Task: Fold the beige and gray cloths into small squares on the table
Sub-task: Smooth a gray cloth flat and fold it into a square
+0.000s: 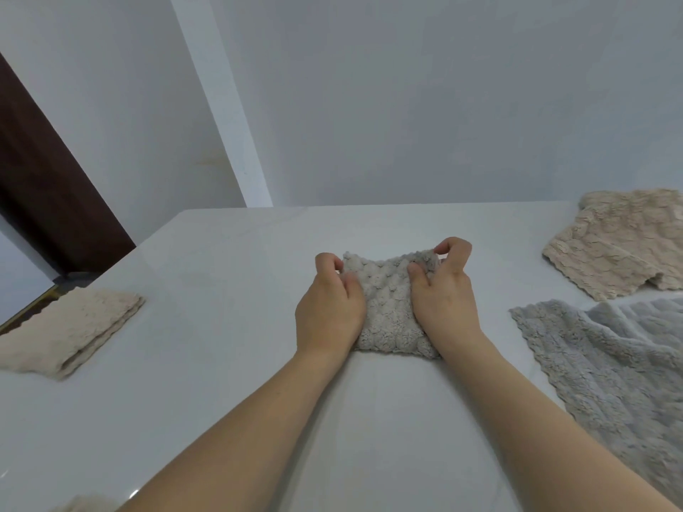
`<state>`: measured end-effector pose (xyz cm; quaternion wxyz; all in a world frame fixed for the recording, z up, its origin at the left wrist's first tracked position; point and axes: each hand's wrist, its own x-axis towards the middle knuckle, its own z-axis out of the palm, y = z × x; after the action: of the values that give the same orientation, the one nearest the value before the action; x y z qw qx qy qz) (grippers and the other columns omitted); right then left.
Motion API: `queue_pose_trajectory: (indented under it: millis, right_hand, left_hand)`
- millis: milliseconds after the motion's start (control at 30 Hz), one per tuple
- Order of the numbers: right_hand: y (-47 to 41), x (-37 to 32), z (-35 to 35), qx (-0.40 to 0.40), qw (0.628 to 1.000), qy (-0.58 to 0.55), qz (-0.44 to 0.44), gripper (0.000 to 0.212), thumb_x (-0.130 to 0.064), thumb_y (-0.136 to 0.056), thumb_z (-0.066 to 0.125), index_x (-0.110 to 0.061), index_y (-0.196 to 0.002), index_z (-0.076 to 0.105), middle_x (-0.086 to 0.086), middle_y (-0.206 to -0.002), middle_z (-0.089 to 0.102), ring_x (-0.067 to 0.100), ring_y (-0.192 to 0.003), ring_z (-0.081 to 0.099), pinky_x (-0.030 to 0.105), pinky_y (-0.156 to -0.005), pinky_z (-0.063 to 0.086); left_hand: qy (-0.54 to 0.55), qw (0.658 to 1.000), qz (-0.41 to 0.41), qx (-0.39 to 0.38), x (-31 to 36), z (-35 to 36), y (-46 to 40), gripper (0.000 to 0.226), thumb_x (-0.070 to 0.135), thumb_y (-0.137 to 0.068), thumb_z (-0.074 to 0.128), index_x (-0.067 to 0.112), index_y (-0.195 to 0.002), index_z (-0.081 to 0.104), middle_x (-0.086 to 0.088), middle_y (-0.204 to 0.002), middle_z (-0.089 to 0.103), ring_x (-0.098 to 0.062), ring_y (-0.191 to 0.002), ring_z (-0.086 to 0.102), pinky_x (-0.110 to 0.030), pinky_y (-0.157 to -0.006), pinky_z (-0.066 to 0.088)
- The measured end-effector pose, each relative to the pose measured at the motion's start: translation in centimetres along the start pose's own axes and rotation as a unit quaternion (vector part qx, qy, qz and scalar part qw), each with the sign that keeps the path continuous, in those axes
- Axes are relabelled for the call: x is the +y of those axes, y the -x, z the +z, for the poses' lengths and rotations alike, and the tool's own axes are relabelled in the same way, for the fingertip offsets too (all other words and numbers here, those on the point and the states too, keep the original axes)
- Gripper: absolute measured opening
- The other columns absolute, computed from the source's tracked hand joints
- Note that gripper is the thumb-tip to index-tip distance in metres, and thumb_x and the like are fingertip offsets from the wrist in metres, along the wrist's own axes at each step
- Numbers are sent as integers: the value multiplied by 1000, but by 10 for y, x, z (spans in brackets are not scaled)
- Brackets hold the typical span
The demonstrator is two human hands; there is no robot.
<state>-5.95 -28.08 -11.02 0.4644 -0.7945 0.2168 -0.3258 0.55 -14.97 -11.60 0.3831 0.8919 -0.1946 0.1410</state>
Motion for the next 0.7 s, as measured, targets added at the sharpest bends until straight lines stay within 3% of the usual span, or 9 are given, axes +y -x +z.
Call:
queue_pose_trajectory:
  millis: [233, 333, 467, 600, 700]
  right_hand:
    - [-6, -17, 1, -40, 995, -29, 83, 16, -13, -95, 35, -11, -108, 27, 9, -74, 52, 26, -67, 48, 37, -57, 31]
    - [-29, -27, 10, -89, 987, -39, 125, 17, -13, -94, 33, -16, -109, 24, 4, -70, 48, 21, -61, 46, 31, -52, 35]
    - [-71, -32, 51, -119, 987, -17, 109, 23, -6, -91, 31, -18, -110, 32, 6, -74, 49, 21, -61, 48, 30, -53, 38]
    - [-111, -31, 97, -127, 989, 13, 68, 38, -6, -95, 35, -13, -132, 39, 10, -112, 52, 21, -92, 48, 29, -75, 37]
    - [-137, -28, 127, -135, 990, 39, 34, 44, -3, -95, 38, -7, -139, 36, 15, -132, 44, 25, -109, 47, 25, -81, 33]
  left_hand:
    - [-26, 999, -15, -39, 1, -6, -2, 8, 20, -96, 39, 22, -103, 35, 4, -74, 56, -21, -65, 54, -33, -56, 32]
    - [-24, 999, -20, -21, -8, -10, -21, 5, 20, -98, 36, 21, -102, 34, 4, -70, 55, -19, -62, 52, -33, -54, 31]
    - [-48, 999, -17, 20, -30, -14, -74, 10, 16, -97, 34, 24, -101, 31, 7, -70, 52, -20, -62, 51, -32, -52, 31]
    - [-90, 995, 6, 33, -57, -9, -134, 16, 13, -95, 32, 27, -101, 36, 5, -80, 56, -23, -70, 54, -33, -55, 34]
    - [-107, 994, -1, 22, -76, -2, -172, 21, 14, -95, 32, 29, -102, 44, 3, -93, 60, -23, -81, 56, -32, -62, 36]
